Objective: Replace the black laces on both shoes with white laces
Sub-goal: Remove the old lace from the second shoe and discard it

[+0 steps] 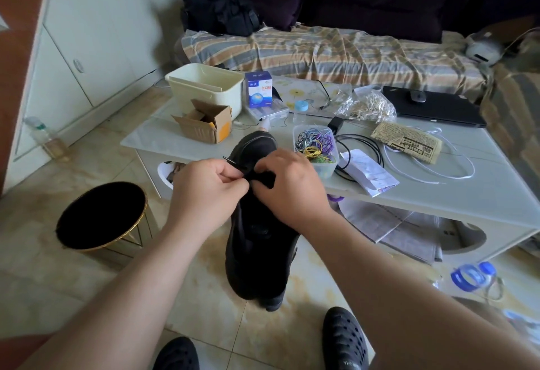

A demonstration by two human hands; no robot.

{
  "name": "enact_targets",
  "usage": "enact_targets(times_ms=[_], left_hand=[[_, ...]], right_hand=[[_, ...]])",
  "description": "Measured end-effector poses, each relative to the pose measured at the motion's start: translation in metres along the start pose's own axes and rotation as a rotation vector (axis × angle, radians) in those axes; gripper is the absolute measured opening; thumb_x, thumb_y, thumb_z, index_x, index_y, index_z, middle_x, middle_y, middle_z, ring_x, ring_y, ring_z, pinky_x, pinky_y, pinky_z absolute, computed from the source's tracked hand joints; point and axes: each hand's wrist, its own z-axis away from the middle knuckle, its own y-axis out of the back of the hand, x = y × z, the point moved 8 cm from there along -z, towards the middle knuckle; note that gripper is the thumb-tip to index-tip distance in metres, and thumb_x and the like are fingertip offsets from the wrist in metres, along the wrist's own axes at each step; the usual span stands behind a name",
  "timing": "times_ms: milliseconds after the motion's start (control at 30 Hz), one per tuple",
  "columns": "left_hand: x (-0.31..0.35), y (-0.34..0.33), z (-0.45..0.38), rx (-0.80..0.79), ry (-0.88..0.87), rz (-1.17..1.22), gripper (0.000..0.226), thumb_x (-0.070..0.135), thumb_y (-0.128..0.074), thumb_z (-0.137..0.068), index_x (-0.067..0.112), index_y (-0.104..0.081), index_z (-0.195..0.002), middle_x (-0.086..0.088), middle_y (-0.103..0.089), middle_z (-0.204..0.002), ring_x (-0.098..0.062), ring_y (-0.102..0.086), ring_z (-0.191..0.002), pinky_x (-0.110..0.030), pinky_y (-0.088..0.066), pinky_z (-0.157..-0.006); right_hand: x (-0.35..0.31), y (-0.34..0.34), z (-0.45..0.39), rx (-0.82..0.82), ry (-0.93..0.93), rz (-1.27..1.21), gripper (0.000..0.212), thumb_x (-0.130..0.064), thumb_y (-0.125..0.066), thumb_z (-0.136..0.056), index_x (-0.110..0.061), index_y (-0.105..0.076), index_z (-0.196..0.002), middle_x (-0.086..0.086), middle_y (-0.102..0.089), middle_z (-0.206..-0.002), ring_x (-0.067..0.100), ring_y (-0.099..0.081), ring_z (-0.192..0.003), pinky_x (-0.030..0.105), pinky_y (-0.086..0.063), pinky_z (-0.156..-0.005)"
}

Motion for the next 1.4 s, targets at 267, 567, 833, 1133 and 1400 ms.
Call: enact_targets(times_ms=[267,567,833,1133,1400], left_hand=[[-0.001,-0.007,0.004,-0.013,-0.034,-0.017,0.009,0.018,-0.077,-0.079,0.026,-0.08,-0.08,0.016,-0.073,-0.066,0.021,-0.057,-0.082,-0.001,-0.037,-0.063],[-0.003,0.002,-0.005,0.018,-0.002,0.019,0.01,0.018,-0.076,-0.079,0.028,-0.077,-0.075,0.012,-0.071,-0.062,-0.007,-0.068,-0.064,-0.016,-0.048,-0.055],[-0.017,0.035,-0.013,0.131,0.063,0.138,0.012,0.02,-0.079,-0.072,0.032,-0.078,-0.076,0.009,-0.073,-0.065,-0.014,-0.07,-0.064,-0.044,-0.064,-0.078],[-0.018,0.017,-0.006,0.098,0.039,0.144,0.014,0.014,-0.078,-0.078,0.026,-0.073,-0.083,0.014,-0.074,-0.069,-0.009,-0.069,-0.058,-0.025,-0.056,-0.061],[-0.012,0.015,-0.005,0.065,-0.084,-0.086,0.023,0.02,-0.073,-0.08,0.035,-0.064,-0.095,0.008,-0.065,-0.076,-0.011,-0.064,-0.068,-0.025,-0.049,-0.055]], right_hand=[[0.009,-0.003,0.0,-0.016,-0.063,0.141,0.006,-0.023,-0.069,-0.08,-0.019,-0.073,-0.083,-0.001,-0.065,-0.084,0.029,-0.061,-0.081,0.031,-0.039,-0.059],[0.063,0.019,0.0,-0.119,-0.493,0.008,0.014,-0.032,-0.066,-0.078,-0.022,-0.06,-0.07,-0.001,-0.064,-0.075,0.026,-0.061,-0.078,0.029,-0.042,-0.06],[0.088,0.031,0.002,-0.183,-0.542,-0.014,0.016,-0.035,-0.065,-0.092,-0.022,-0.073,-0.089,0.004,-0.07,-0.08,0.026,-0.065,-0.081,0.032,-0.048,-0.066],[0.031,-0.017,0.016,-0.306,-0.435,-0.127,0.028,-0.046,-0.07,-0.087,-0.03,-0.068,-0.11,-0.005,-0.071,-0.099,0.019,-0.063,-0.094,0.031,-0.05,-0.078],[0.018,0.004,0.011,0.036,-0.249,-0.14,0.017,-0.029,-0.059,-0.1,-0.019,-0.073,-0.097,0.001,-0.07,-0.087,0.024,-0.061,-0.084,0.038,-0.049,-0.072]])
